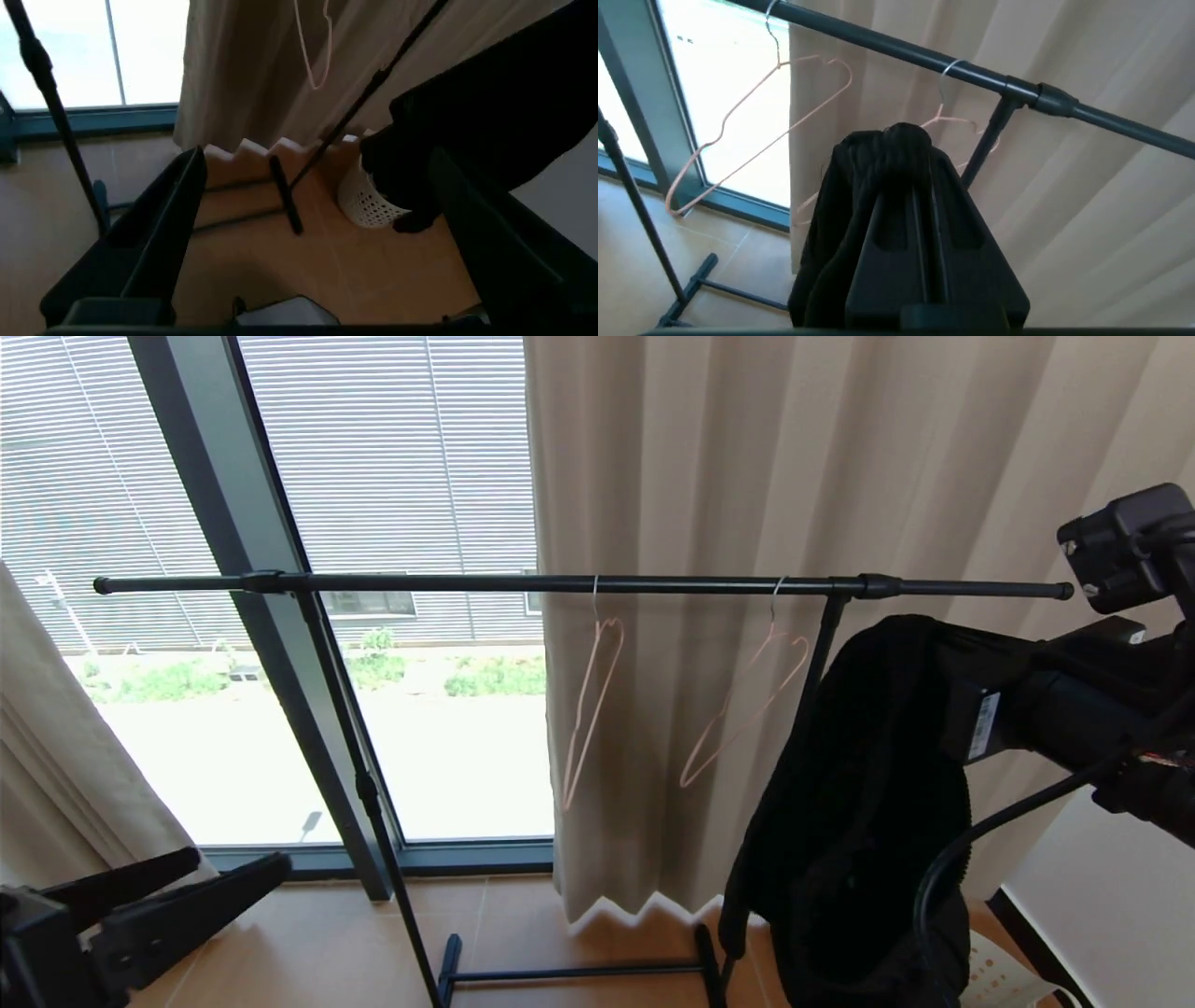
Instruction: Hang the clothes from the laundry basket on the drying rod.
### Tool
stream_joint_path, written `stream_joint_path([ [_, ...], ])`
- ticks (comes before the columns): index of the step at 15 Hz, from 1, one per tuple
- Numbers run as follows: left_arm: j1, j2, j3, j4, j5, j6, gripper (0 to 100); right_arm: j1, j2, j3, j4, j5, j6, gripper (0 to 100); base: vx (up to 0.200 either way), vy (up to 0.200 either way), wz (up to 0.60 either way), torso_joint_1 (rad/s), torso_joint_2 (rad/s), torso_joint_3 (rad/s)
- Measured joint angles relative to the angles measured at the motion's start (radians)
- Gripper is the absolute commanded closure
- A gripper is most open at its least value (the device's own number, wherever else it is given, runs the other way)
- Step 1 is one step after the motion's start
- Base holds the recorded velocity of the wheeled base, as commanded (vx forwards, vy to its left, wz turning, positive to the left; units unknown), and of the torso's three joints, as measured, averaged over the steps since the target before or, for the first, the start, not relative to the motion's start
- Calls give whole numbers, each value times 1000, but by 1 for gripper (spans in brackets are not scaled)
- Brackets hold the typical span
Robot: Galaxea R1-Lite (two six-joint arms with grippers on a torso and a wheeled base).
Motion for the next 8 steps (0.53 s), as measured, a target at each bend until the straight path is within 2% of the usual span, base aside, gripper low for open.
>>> stream_joint_path([
  [1, -78, 130, -70, -5, 31, -63, 0, 10, 22, -18, -1, -33, 13, 100, 0, 0, 0, 0, 0, 0],
  [2, -150, 260, -143, -6, 53, -124, 0, 23, 47, -33, -6, -101, 20, 100, 0, 0, 0, 0, 0, 0],
  [4, -243, 460, -283, -10, 67, -275, 0, 60, 91, -67, -9, -214, 29, 100, 0, 0, 0, 0, 0, 0],
  [5, -273, 548, -352, -2, 66, -357, 0, 77, 115, -91, -25, -264, 31, 100, 0, 0, 0, 0, 0, 0],
  [7, -303, 680, -456, 49, 59, -444, 0, 94, 164, -130, -70, -359, 41, 100, 0, 0, 0, 0, 0, 0],
  [8, -314, 741, -513, 75, 57, -497, 0, 106, 196, -150, -109, -432, 44, 100, 0, 0, 0, 0, 0, 0],
])
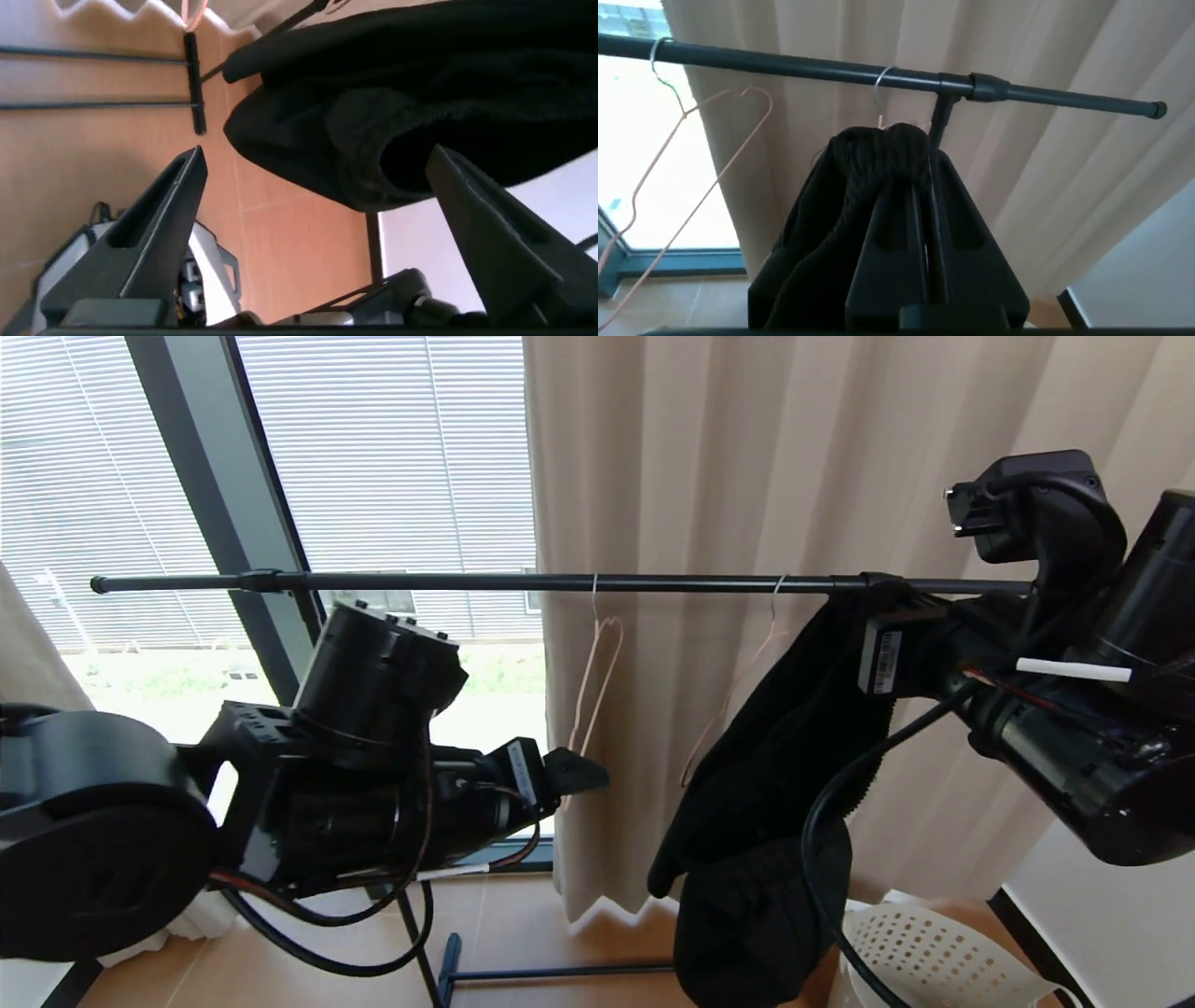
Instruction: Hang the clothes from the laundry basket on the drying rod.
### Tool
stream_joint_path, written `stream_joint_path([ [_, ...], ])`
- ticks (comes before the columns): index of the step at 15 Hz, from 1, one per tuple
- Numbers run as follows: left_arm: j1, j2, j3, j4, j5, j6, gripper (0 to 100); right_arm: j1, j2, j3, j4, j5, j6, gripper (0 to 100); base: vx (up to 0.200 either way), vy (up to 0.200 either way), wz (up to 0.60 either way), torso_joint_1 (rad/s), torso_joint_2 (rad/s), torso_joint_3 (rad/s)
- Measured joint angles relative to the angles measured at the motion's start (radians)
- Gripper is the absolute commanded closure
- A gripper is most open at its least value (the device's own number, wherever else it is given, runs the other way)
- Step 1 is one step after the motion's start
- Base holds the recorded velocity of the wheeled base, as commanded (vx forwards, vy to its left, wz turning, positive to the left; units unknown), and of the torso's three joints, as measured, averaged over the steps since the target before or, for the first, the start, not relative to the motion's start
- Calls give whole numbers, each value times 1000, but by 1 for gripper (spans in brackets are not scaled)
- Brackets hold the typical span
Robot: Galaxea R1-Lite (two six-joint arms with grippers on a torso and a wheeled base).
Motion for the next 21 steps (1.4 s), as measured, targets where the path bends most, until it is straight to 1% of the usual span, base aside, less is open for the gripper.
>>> stream_joint_path([
  [1, -11, 50, -48, 15, 0, -53, 0, 13, 29, -12, -41, -43, 1, 100, 0, 0, 0, 0, 0, 0],
  [2, -21, 90, -87, 21, -1, -90, 0, 26, 56, -19, -81, -77, 1, 100, 0, 0, 0, 0, 0, 0],
  [4, -49, 144, -130, 23, -24, -113, 0, 52, 114, -28, -174, -147, -1, 100, 0, 0, 0, 0, 0, 0],
  [5, -59, 157, -141, 22, -35, -117, 0, 61, 132, -30, -183, -157, -2, 100, 0, 0, 0, 0, 0, 0],
  [8, -97, 190, -171, 20, -38, -172, 0, 83, 156, -34, -184, -160, -1, 100, 0, 0, 0, 0, 0, 0],
  [10, -111, 208, -185, 18, -38, -179, 0, 87, 155, -33, -191, -160, 0, 100, 0, 0, 0, 0, 0, 0],
  [11, -117, 215, -189, 20, -38, -181, 0, 88, 156, -31, -219, -160, 0, 100, 0, 0, 0, 0, 0, 0],
  [14, -128, 225, -193, 24, -38, -208, 0, 91, 160, -31, -247, -159, 0, 100, 0, 0, 0, 0, 0, 0],
  [18, -138, 232, -188, 25, -38, -241, 0, 117, 175, -34, -290, -163, 1, 100, 0, 0, 0, 0, 0, 0],
  [21, -140, 252, -198, 19, -38, -262, 0, 139, 180, -38, -296, -168, 3, 100, 0, 0, 0, 0, 0, 0],
])
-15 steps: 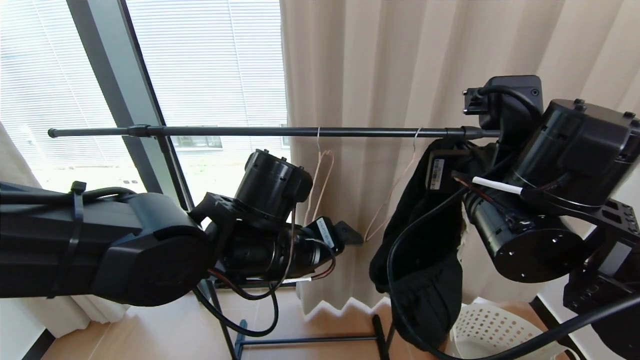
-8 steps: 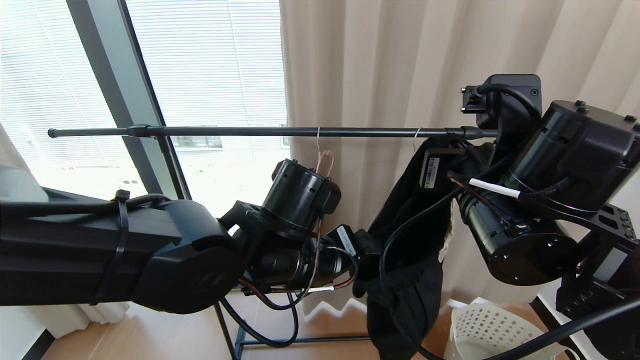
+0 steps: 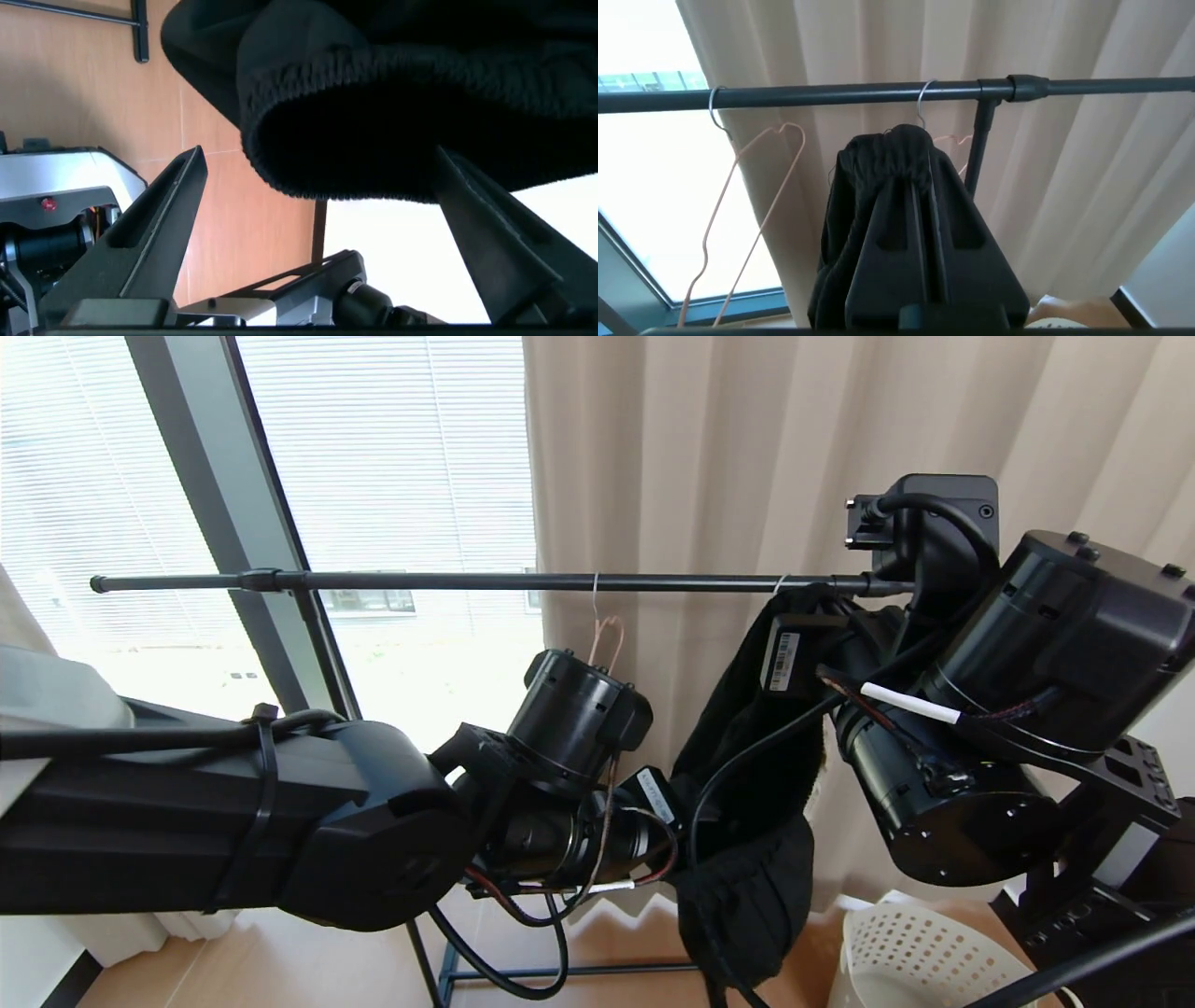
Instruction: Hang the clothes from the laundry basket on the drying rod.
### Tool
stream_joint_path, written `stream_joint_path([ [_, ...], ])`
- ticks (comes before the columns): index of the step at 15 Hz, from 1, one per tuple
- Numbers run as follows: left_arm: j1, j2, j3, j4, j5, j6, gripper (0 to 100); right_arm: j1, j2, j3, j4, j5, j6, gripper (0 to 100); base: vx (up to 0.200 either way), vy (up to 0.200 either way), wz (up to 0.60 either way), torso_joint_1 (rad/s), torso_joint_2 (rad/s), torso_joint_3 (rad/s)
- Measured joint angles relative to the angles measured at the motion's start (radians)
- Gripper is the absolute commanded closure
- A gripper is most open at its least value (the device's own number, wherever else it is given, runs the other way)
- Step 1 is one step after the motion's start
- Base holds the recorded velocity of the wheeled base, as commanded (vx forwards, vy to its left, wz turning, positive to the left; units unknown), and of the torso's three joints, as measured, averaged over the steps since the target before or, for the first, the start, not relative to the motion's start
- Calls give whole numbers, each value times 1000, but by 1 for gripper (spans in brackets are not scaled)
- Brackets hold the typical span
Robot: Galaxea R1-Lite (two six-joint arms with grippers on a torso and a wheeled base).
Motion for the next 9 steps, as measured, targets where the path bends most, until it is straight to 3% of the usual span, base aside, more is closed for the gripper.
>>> stream_joint_path([
  [9, -42, 61, -50, 4, 9, -23, 0, 10, 26, -17, -35, -28, 9, 100, 0, 0, 0, 0, 0, 0],
])
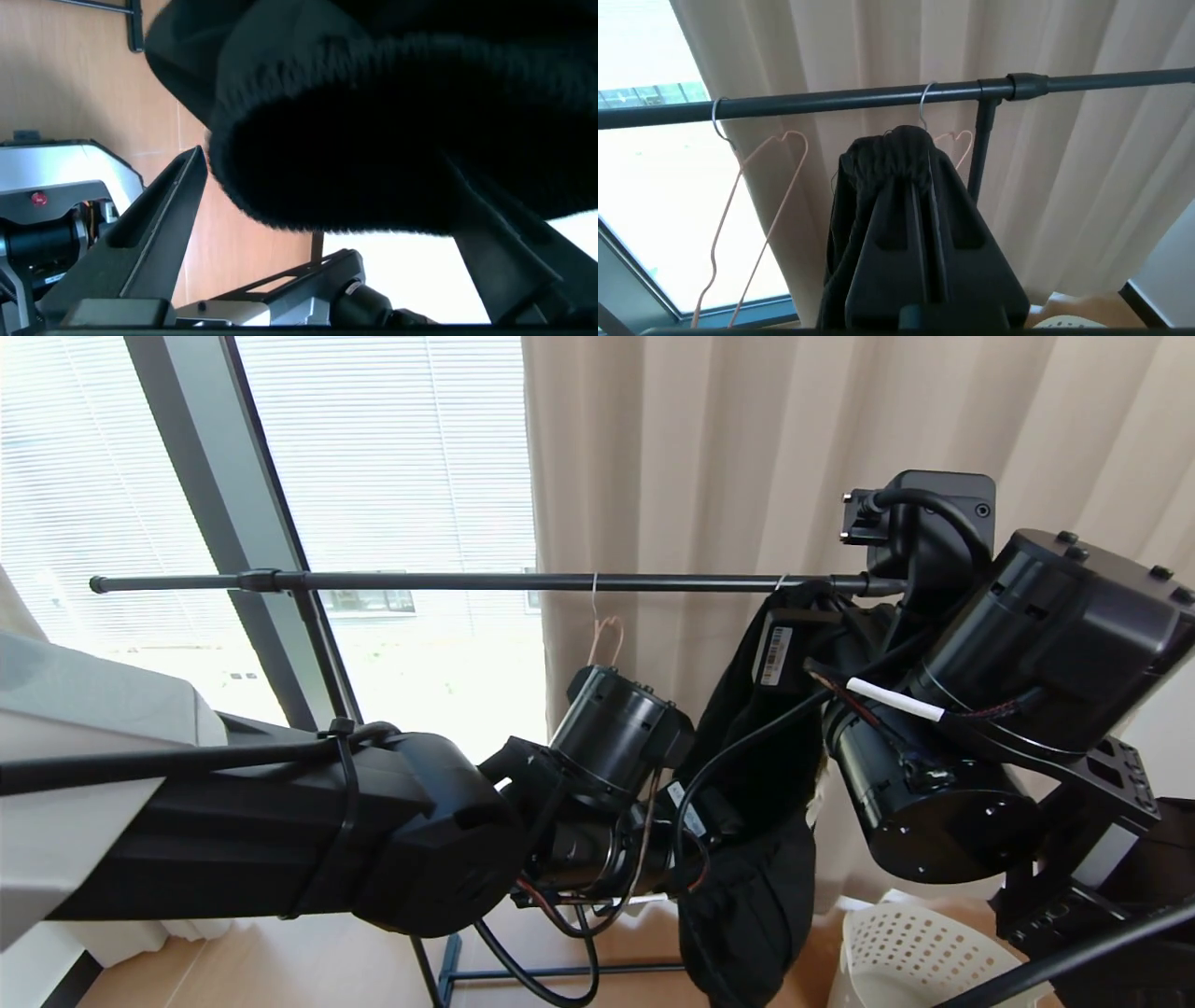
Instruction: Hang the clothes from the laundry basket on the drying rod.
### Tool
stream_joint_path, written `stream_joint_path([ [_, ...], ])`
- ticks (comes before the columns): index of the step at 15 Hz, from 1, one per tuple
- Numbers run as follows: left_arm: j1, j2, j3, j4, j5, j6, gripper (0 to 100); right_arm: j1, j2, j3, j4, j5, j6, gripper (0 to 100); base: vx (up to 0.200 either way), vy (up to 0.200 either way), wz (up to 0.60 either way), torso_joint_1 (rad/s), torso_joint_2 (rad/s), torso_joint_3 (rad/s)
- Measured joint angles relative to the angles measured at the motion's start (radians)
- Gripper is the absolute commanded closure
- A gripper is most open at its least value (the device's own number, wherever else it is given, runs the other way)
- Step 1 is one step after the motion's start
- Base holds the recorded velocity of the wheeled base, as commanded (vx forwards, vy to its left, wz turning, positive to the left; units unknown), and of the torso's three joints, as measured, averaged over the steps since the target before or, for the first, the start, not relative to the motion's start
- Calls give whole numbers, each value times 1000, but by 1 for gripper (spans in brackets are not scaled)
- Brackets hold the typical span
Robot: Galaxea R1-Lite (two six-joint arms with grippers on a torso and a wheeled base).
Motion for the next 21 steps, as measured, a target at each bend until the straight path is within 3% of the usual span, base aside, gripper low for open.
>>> stream_joint_path([
  [1, -6, 1, 0, 1, 0, 0, 0, 0, 5, -2, 0, 0, 0, 100, 0, 0, 0, 0, 0, 0],
  [2, -11, 1, 0, 1, 1, 1, 100, 5, 8, -3, 0, -1, 0, 100, 0, 0, 0, 0, 0, 0],
  [11, -33, 27, 0, 2, 39, 10, 100, 25, -11, 12, 0, -2, 8, 100, 0, 0, 0, 0, 0, 0],
  [15, 74, -19, 4, 4, 64, 113, 100, -44, -63, 78, 17, 1, 0, 100, 0, 0, 0, 0, 0, 0],
  [16, 104, -37, 3, 3, 64, 156, 100, -55, -76, 98, 16, 5, -3, 0, 0, 0, 0, 0, 0, 0],
  [18, 151, -64, -19, -2, 65, 250, 100, -64, -101, 165, 21, 11, -16, 0, 0, 0, 0, 0, 0, 0],
  [21, 176, -76, -104, 0, 64, 283, 100, -69, -148, 294, 84, 48, -53, 0, 0, 0, 0, 0, 0, 0],
])
